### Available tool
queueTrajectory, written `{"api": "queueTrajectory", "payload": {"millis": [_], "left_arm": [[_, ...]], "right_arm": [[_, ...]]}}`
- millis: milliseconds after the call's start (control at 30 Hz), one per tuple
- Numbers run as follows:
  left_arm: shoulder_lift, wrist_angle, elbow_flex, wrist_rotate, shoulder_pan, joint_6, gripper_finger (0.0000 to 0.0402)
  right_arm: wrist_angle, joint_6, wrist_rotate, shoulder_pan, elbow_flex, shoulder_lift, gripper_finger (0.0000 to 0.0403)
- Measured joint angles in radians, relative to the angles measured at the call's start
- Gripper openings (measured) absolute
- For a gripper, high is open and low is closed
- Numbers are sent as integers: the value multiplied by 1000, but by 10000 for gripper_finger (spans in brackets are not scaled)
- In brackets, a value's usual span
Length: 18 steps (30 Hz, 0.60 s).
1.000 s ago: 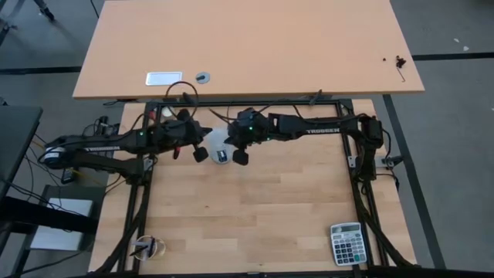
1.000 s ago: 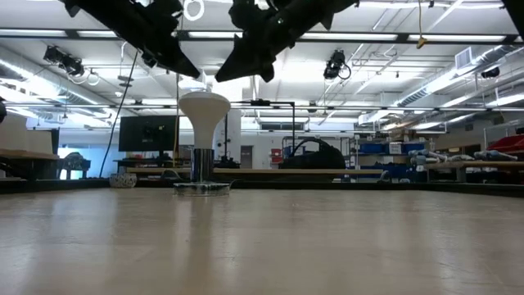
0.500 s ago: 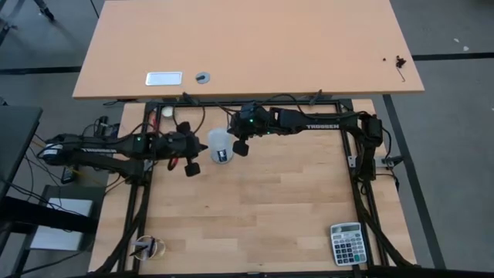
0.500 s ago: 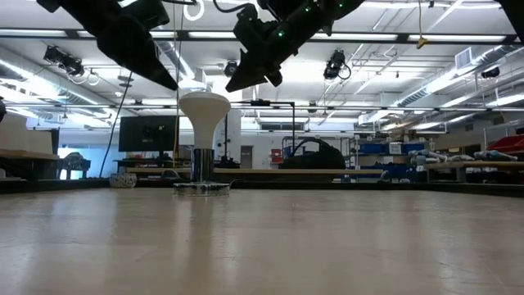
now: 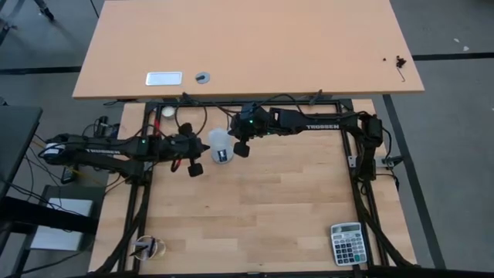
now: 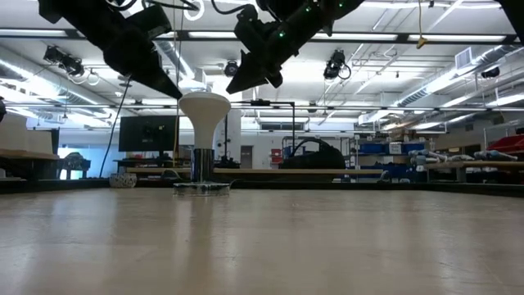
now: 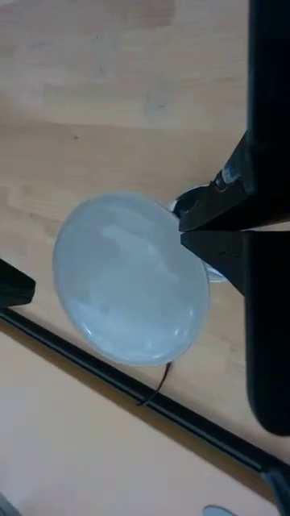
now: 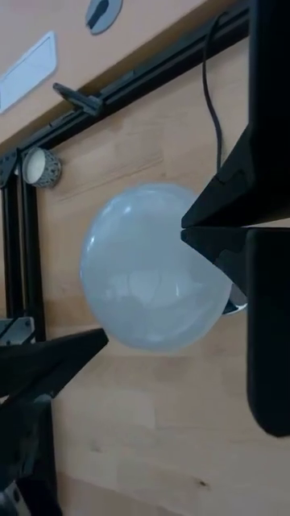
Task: Screw lightbulb
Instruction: Insert the white light bulb into the silver lamp
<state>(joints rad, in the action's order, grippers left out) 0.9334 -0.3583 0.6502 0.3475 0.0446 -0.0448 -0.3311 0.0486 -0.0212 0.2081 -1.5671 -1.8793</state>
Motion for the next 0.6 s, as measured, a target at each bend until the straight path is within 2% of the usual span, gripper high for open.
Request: {"api": "queueTrajectory", "payload": {"millis": [233, 400, 600], "left_arm": [[-25, 82, 1, 7, 14, 4, 0], [-15, 84, 2, 45, 59, 23, 0], [-8, 76, 2, 35, 99, 22, 0]], "right_arm": [[4, 3, 0, -10, 0, 0, 9], [-13, 0, -4, -10, 0, 0, 9], [-28, -4, -8, -10, 0, 0, 9]]}}
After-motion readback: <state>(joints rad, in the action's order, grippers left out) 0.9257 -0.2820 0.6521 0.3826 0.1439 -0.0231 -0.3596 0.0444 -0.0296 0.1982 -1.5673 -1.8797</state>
